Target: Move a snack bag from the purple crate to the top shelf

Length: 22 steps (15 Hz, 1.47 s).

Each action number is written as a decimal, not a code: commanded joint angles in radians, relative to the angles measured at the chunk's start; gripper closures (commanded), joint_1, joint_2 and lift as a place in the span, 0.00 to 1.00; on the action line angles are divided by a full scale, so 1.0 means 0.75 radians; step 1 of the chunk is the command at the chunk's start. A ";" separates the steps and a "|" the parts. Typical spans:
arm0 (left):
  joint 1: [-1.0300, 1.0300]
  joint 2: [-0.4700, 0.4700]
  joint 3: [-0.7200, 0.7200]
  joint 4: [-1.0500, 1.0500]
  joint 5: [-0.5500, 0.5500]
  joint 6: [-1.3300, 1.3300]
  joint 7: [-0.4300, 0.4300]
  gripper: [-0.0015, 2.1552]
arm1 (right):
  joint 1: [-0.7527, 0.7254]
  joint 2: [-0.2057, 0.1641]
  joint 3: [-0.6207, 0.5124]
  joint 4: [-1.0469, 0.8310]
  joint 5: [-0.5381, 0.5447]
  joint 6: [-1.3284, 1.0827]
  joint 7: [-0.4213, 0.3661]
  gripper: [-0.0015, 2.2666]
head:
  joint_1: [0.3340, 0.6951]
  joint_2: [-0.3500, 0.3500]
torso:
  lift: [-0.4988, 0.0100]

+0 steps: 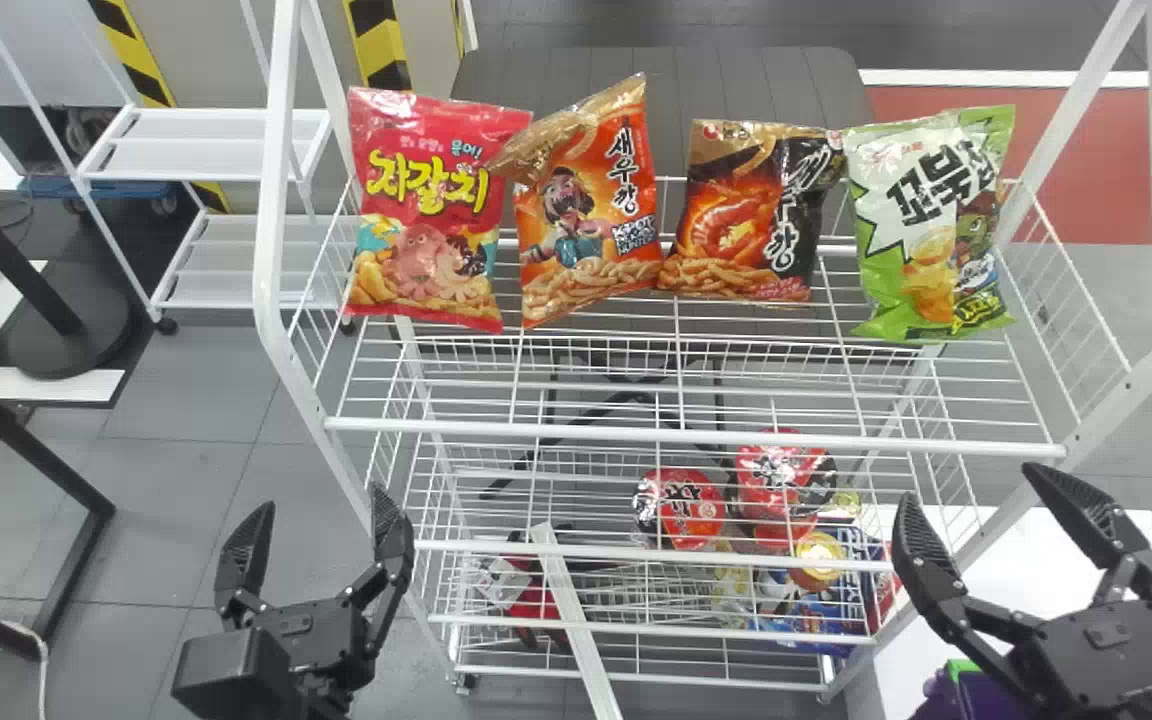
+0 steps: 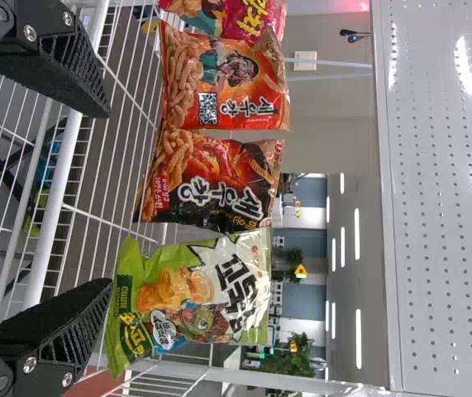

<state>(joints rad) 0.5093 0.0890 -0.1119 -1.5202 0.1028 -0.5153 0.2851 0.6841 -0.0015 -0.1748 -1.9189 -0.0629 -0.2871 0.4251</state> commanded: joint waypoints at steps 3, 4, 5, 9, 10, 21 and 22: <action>0.000 0.000 0.000 0.000 0.000 0.003 0.000 0.07 | 0.000 0.003 0.002 0.002 0.014 -0.003 0.008 0.05 | 1.00 0.56 | 0.98; 0.000 0.000 0.000 -0.008 -0.002 0.003 0.000 0.07 | 0.002 0.003 0.002 0.002 0.012 -0.003 0.006 0.05 | 1.00 0.56 | 0.98; 0.000 0.000 0.000 -0.012 -0.002 0.007 0.000 0.07 | 0.000 0.003 0.002 0.002 0.012 -0.003 0.006 0.05 | 1.00 0.56 | 0.98; 0.000 0.002 0.000 -0.014 -0.012 0.011 0.000 0.07 | 0.002 0.003 0.002 0.002 0.016 0.002 0.004 0.05 | 1.00 0.56 | 0.98; 0.002 0.002 0.000 -0.016 -0.012 0.011 0.000 0.07 | 0.000 0.003 0.000 0.002 0.018 0.006 0.004 0.05 | 1.00 0.56 | 0.98; 0.022 0.002 0.000 -0.053 -0.025 0.040 0.002 0.07 | 0.008 0.003 0.004 -0.008 0.014 0.026 0.004 0.05 | 1.00 0.55 | 0.98; 0.022 0.002 0.000 -0.053 -0.025 0.040 0.000 0.07 | 0.008 0.003 0.004 -0.008 0.014 0.026 0.004 0.05 | 1.00 0.55 | 0.98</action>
<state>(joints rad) 0.5258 0.0905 -0.1120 -1.5596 0.0843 -0.4854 0.2854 0.6901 -0.0015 -0.1723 -1.9248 -0.0521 -0.2682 0.4280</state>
